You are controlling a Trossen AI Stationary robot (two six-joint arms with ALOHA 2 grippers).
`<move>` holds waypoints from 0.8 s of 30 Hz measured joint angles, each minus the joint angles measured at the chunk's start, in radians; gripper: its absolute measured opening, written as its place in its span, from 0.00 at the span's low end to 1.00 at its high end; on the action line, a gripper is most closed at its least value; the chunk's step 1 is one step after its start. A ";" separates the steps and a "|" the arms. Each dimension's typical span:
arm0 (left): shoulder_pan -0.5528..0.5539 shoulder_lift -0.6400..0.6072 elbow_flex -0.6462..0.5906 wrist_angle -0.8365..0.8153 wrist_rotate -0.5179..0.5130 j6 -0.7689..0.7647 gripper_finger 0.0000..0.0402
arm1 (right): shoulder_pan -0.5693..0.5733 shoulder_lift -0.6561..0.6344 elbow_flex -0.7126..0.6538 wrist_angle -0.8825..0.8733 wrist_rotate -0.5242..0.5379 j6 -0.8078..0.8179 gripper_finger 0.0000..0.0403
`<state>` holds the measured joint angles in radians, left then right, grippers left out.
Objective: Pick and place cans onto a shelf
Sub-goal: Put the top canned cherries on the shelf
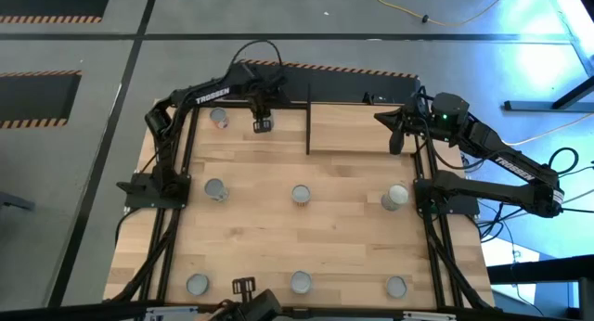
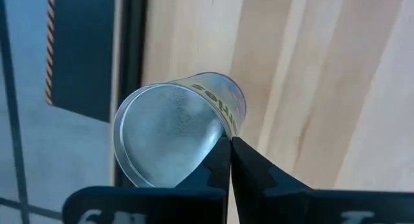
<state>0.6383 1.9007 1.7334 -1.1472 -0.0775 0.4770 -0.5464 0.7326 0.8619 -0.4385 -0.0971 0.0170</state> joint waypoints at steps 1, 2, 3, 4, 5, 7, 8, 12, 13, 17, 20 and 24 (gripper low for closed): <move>-0.002 -0.001 0.029 -0.013 -0.008 0.000 0.00 | 0.000 0.000 0.000 0.000 0.000 0.000 0.02; -0.004 -0.002 0.056 -0.024 -0.017 0.000 0.00 | 0.000 0.000 0.000 0.000 0.000 -0.001 0.02; -0.007 -0.002 0.081 -0.035 -0.031 0.000 0.00 | 0.000 0.000 0.000 0.000 0.000 -0.002 0.02; -0.011 -0.002 0.104 -0.045 -0.049 0.001 0.00 | 0.000 0.000 0.000 0.000 0.000 -0.002 0.02; -0.013 -0.002 0.131 -0.056 -0.061 0.002 0.00 | 0.000 0.000 0.000 0.000 0.000 -0.002 0.02; -0.017 -0.002 0.192 -0.087 -0.082 0.002 0.00 | 0.000 0.000 0.000 0.000 0.000 -0.002 0.02; -0.019 -0.003 0.222 -0.106 -0.090 0.003 0.00 | 0.000 0.000 0.000 0.000 0.000 -0.002 0.02; -0.040 -0.003 0.334 -0.171 -0.161 0.004 0.00 | 0.000 0.000 0.000 0.000 0.000 -0.003 0.02; -0.046 -0.003 0.365 -0.187 -0.178 0.004 0.00 | 0.000 0.000 0.000 0.000 0.000 -0.003 0.02; -0.073 -0.003 0.471 -0.242 -0.196 0.004 0.00 | 0.000 0.000 0.000 0.000 0.000 -0.003 0.02; -0.095 -0.003 0.544 -0.248 -0.195 0.004 0.00 | 0.000 0.000 0.000 0.000 0.000 -0.003 0.02; -0.121 -0.005 0.624 -0.242 -0.195 0.004 0.00 | 0.000 0.000 0.000 0.000 0.000 -0.003 0.02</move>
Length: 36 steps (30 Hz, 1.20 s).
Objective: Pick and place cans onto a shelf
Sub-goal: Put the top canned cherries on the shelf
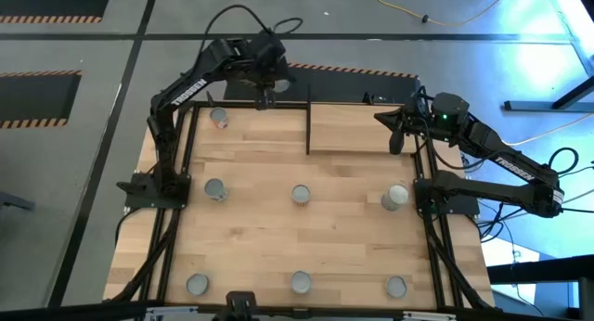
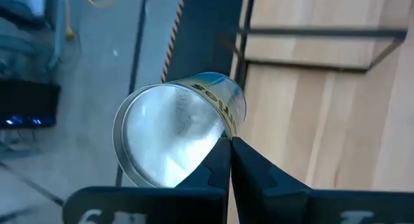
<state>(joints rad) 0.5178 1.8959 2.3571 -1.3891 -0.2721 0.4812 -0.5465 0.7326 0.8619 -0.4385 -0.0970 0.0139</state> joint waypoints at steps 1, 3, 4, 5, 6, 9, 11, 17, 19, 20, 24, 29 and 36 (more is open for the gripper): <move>-0.009 -0.003 0.000 0.019 -0.004 0.001 0.00 | 0.000 0.000 0.000 0.000 0.000 0.000 0.02; -0.026 -0.002 -0.001 0.050 -0.007 0.001 0.00 | 0.000 0.000 0.000 0.000 0.000 0.000 0.02; -0.028 -0.001 -0.002 0.050 -0.002 0.005 0.00 | 0.000 0.000 0.000 0.000 0.000 0.001 0.02; -0.036 0.000 -0.004 0.052 0.002 0.022 0.00 | 0.000 0.000 0.000 -0.001 0.000 0.001 0.02; -0.044 0.001 -0.004 0.064 0.002 0.043 0.00 | 0.000 0.000 0.000 -0.001 0.001 0.001 0.02; -0.071 0.017 -0.003 0.147 0.002 0.102 0.00 | 0.000 0.000 0.000 -0.002 0.002 0.002 0.02; -0.088 0.021 -0.005 0.201 0.013 0.138 0.00 | 0.000 0.000 0.000 -0.002 0.001 0.002 0.02; -0.111 0.016 -0.002 0.350 0.103 0.170 0.00 | 0.000 0.000 0.000 -0.003 0.001 0.007 0.02; -0.111 0.016 -0.003 0.364 0.133 0.187 0.00 | 0.000 0.000 0.000 -0.003 0.001 0.007 0.02; -0.111 0.020 -0.002 0.374 0.142 0.189 0.00 | 0.000 0.000 0.000 -0.003 0.001 0.007 0.02; -0.102 0.050 -0.004 0.378 0.189 0.195 0.00 | 0.000 0.000 0.000 -0.003 0.001 0.007 0.02; -0.091 0.108 -0.003 0.415 0.247 0.210 0.00 | 0.000 0.000 0.000 -0.003 0.025 0.005 0.02; -0.086 0.212 -0.004 0.425 0.303 0.256 0.00 | -0.001 0.000 0.000 -0.003 0.025 0.007 0.02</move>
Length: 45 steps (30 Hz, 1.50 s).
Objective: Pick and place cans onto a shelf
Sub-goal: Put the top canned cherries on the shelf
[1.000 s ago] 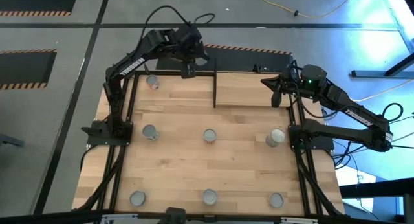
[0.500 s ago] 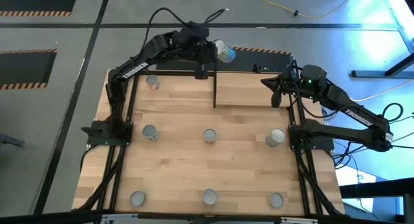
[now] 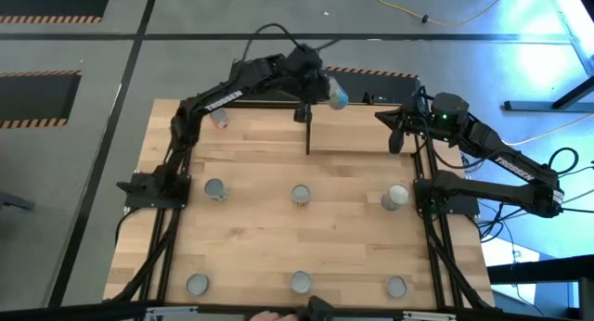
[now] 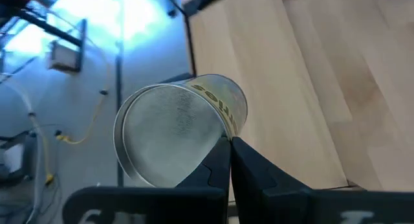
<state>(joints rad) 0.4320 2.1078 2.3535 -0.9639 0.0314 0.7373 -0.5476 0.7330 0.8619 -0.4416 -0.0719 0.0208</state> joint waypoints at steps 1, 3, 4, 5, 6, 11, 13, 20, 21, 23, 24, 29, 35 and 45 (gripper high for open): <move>0.000 0.014 0.000 0.001 0.008 0.007 0.00 | 0.000 0.000 0.000 0.000 0.000 0.000 0.02; 0.000 0.040 0.000 0.000 0.017 0.017 0.00 | 0.000 0.000 0.000 -0.001 0.000 0.000 0.02; 0.000 0.052 0.000 0.000 0.017 0.024 0.00 | 0.000 0.000 0.000 -0.001 0.000 0.001 0.02; 0.000 0.063 0.000 0.000 0.017 0.031 0.00 | 0.000 0.000 0.000 -0.001 0.001 0.001 0.02; 0.000 0.070 0.000 -0.002 0.017 0.032 0.00 | 0.000 0.000 0.000 -0.001 0.001 0.002 0.02; 0.000 0.092 0.000 -0.007 0.017 0.036 0.00 | 0.000 0.000 0.000 -0.002 0.002 0.002 0.02; 0.000 0.098 0.002 0.003 0.014 0.044 0.00 | 0.000 0.000 0.000 -0.003 0.003 0.003 0.02; 0.015 0.118 0.000 -0.046 0.009 0.044 0.00 | 0.000 0.000 0.000 -0.003 0.003 0.004 0.02; 0.017 0.123 -0.001 -0.051 0.008 0.043 0.00 | 0.000 0.000 0.000 -0.003 0.003 0.004 0.02; 0.018 0.133 0.001 -0.033 0.008 0.042 0.00 | 0.000 0.000 0.000 -0.005 0.003 0.004 0.02; 0.022 0.136 0.001 -0.044 0.008 0.036 0.00 | 0.000 0.000 0.000 -0.005 0.003 0.004 0.02; 0.025 0.166 0.000 -0.063 0.009 0.035 0.00 | 0.000 0.000 0.000 -0.006 0.002 0.005 0.02; 0.018 0.177 0.000 -0.060 0.013 0.046 0.00 | 0.000 0.000 0.000 -0.006 0.002 0.004 0.02; 0.008 0.177 -0.014 -0.082 -0.023 0.058 0.00 | 0.000 0.000 0.000 -0.006 0.002 0.004 0.02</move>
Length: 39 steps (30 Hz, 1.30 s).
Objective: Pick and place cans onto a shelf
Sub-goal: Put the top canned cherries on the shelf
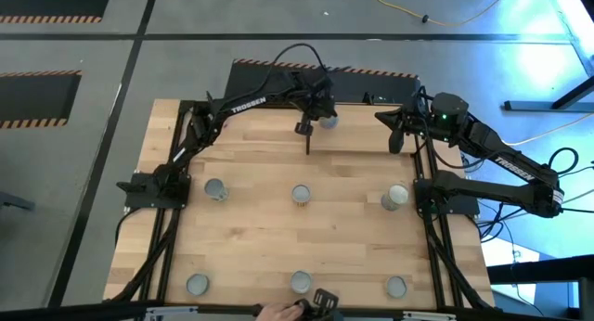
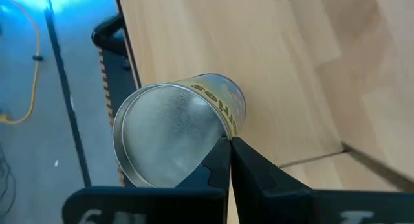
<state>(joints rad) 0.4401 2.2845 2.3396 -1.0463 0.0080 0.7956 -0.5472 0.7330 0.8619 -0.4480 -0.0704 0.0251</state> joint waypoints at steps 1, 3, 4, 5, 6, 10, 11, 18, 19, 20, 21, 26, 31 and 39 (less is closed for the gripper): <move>-0.002 0.000 -0.004 -0.006 -0.007 0.000 0.00 | 0.000 0.000 0.000 0.000 0.000 0.000 0.02; -0.008 0.000 -0.010 -0.009 -0.013 0.000 0.00 | 0.000 0.000 0.000 0.000 -0.001 0.000 0.02; -0.011 -0.001 -0.014 -0.010 -0.014 0.000 0.00 | 0.000 0.000 0.000 0.000 0.000 0.000 0.02; -0.015 -0.001 -0.019 -0.010 -0.012 0.000 0.00 | 0.000 0.000 0.000 0.000 -0.001 0.000 0.02; -0.020 -0.001 -0.023 -0.009 -0.012 0.001 0.00 | 0.000 0.000 0.000 0.000 -0.001 0.000 0.02; -0.032 -0.001 -0.029 -0.010 -0.012 0.003 0.00 | 0.000 0.000 0.000 0.000 -0.001 0.000 0.02; -0.032 -0.001 -0.029 -0.006 -0.012 0.003 0.00 | 0.000 0.000 0.000 0.000 -0.001 0.000 0.02; -0.029 -0.001 -0.031 0.013 -0.015 -0.033 0.00 | 0.000 0.000 0.000 0.000 -0.001 0.000 0.02; -0.028 -0.001 -0.031 0.017 -0.015 -0.047 0.00 | 0.000 0.000 0.000 0.000 -0.001 0.000 0.02; -0.028 -0.001 -0.031 0.023 -0.015 -0.056 0.00 | 0.000 0.000 0.000 0.000 -0.001 0.000 0.02; -0.028 -0.001 -0.031 0.032 -0.016 -0.062 0.00 | 0.000 0.000 0.000 0.000 -0.001 0.000 0.02; -0.031 -0.001 -0.031 0.074 -0.025 -0.087 0.00 | 0.000 0.000 0.000 0.000 -0.001 0.000 0.02; -0.033 -0.001 -0.031 0.072 -0.023 -0.122 0.00 | 0.000 0.000 0.000 0.000 -0.001 0.000 0.02; -0.033 -0.001 -0.031 0.069 0.015 -0.184 0.02 | 0.000 0.000 0.000 0.000 -0.001 -0.003 0.02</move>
<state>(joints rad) 0.4073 2.2837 2.3085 -0.9772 0.0227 0.6115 -0.5476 0.7330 0.8619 -0.4480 -0.0715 0.0217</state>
